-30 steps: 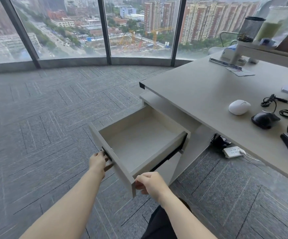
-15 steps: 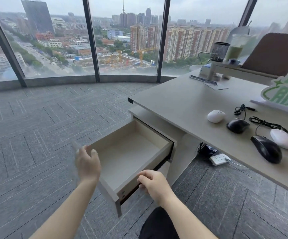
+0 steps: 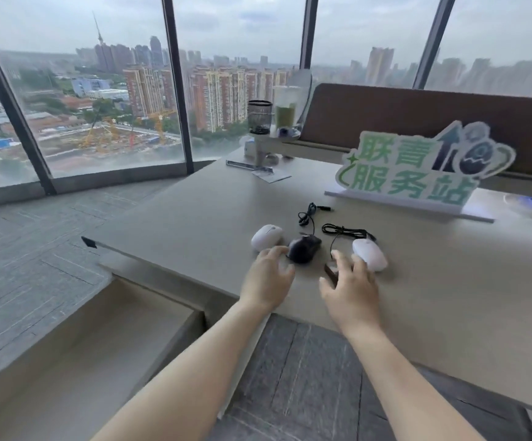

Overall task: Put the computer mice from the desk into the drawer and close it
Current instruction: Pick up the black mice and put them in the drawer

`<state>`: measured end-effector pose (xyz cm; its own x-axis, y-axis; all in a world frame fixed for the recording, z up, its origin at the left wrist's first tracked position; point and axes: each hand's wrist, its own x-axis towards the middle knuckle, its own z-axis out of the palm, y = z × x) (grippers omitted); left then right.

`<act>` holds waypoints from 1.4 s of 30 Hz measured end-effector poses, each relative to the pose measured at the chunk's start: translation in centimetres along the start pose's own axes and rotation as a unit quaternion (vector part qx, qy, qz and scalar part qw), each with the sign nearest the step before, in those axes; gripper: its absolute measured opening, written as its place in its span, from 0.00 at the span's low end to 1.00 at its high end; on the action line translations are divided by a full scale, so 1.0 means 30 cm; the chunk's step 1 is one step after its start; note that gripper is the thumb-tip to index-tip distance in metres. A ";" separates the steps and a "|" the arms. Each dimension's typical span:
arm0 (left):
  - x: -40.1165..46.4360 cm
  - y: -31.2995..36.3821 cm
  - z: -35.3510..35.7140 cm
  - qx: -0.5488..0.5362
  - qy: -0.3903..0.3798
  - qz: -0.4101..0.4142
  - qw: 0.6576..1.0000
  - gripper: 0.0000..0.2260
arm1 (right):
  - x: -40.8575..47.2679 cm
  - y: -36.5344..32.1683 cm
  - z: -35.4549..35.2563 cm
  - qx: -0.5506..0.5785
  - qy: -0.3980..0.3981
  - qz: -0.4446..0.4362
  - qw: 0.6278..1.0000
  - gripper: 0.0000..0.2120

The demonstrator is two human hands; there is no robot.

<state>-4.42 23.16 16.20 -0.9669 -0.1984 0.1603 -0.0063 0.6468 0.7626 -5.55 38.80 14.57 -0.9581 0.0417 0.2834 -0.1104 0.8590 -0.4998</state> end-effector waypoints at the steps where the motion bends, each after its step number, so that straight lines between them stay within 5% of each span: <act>1: 0.036 0.015 0.042 0.010 -0.011 0.001 1.000 0.22 | 0.021 0.028 0.007 -0.009 -0.030 0.020 0.999 0.29; 7: 0.214 0.044 0.207 0.136 -0.019 -0.037 0.990 0.33 | 0.079 0.092 0.052 -0.016 -0.037 0.032 0.999 0.30; 11: 0.275 0.054 0.239 0.246 0.016 -0.024 0.969 0.30 | 0.095 0.096 0.048 0.045 -0.019 0.025 0.999 0.29; 16: 0.283 0.154 0.124 0.028 0.098 -0.021 0.995 0.25 | 0.149 0.047 -0.067 0.144 0.032 -0.002 0.989 0.27; 24: 0.178 0.318 -0.435 -0.103 0.284 0.071 0.950 0.28 | 0.080 -0.331 -0.293 0.299 0.091 -0.151 0.938 0.25; 28: 0.013 0.192 -0.669 -0.030 0.337 0.073 0.938 0.27 | -0.060 -0.529 -0.250 0.373 0.017 -0.176 0.911 0.25; 33: -0.190 -0.145 -0.776 0.028 0.332 -0.026 0.942 0.27 | -0.229 -0.715 -0.025 0.396 -0.108 -0.176 0.895 0.22; 42: -0.417 -0.733 -0.691 0.032 0.226 -0.227 0.947 0.25 | -0.429 -0.824 0.485 0.295 -0.329 -0.044 0.896 0.22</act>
<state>13.10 -3.85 10.41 -0.6523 -0.7528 0.0880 -0.4249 0.4594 0.7800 5.67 9.61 11.38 -0.8660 -0.4892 -0.1034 -0.1279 0.4166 -0.9000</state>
